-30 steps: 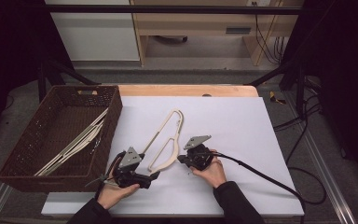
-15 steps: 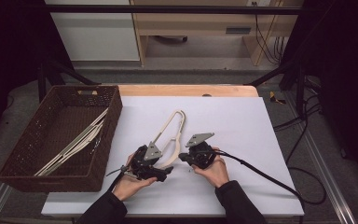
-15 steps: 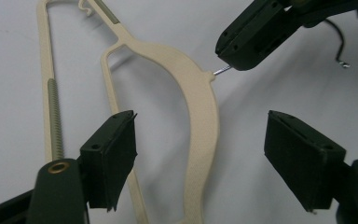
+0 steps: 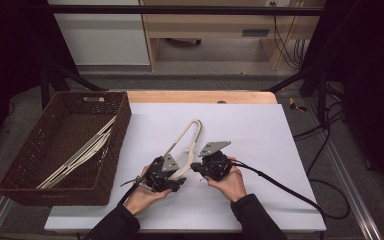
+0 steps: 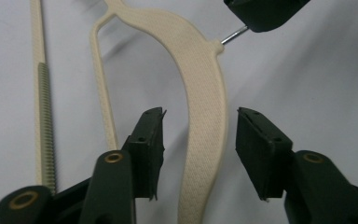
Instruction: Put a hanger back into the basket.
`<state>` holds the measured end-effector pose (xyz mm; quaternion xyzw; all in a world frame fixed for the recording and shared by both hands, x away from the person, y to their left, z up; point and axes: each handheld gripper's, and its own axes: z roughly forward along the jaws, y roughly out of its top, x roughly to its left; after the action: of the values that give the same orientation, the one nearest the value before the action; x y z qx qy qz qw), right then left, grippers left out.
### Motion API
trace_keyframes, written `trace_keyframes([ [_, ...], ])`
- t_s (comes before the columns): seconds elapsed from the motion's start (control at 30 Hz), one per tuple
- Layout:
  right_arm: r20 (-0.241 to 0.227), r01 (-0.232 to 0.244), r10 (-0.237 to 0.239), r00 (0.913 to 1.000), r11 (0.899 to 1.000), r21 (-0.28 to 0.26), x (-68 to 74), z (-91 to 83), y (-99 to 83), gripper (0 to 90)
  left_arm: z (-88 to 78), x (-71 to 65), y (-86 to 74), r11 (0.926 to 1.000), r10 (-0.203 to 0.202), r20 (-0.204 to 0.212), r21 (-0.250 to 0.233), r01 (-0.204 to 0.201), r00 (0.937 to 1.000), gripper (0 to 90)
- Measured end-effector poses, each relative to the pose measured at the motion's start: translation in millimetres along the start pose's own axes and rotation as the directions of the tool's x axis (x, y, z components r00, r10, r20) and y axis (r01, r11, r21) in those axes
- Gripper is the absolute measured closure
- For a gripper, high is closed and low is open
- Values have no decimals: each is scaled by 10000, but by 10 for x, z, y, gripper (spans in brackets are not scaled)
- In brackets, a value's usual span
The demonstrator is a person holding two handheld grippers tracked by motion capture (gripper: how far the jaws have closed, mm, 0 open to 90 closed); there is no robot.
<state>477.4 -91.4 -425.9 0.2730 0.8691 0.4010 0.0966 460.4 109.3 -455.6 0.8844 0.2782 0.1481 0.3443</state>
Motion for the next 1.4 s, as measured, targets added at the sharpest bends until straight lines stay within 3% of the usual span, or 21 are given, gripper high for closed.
trace_keyframes([
  [0.23,12,17,-17,10000,10000,10,7,-13,5,890,42,-34,23,9991,68,-173,421,-61,9998,702],
  [0.47,76,20,-19,10000,10000,-74,26,-30,9,882,10,-61,35,9985,233,-337,495,-216,9992,725],
  [0.6,243,196,-177,9995,9966,-801,25,-204,56,751,-22,-55,35,9990,137,-340,439,-122,9993,729],
  [0.77,895,259,-56,9960,9734,-2277,-35,-562,75,611,-115,-31,32,9995,-52,-444,295,65,9990,740],
  [0.93,1305,-347,809,9881,9457,-3232,-232,-833,-56,462,-261,39,13,9993,-366,-485,-24,365,9982,755],
  [1.13,1595,-875,1565,9747,9242,-3717,-405,-1009,-215,343,-399,134,14,9964,-799,-618,-325,780,9949,769],
  [1.27,1428,-1249,1950,9703,9103,-3946,-477,-1068,-329,279,-470,188,15,9940,-1013,-787,-487,977,9917,780],
  [1.4,1459,-1471,2186,9649,9094,-3891,-529,-1041,-425,220,-550,248,15,9910,-1237,-1063,-650,1173,9866,794],
])
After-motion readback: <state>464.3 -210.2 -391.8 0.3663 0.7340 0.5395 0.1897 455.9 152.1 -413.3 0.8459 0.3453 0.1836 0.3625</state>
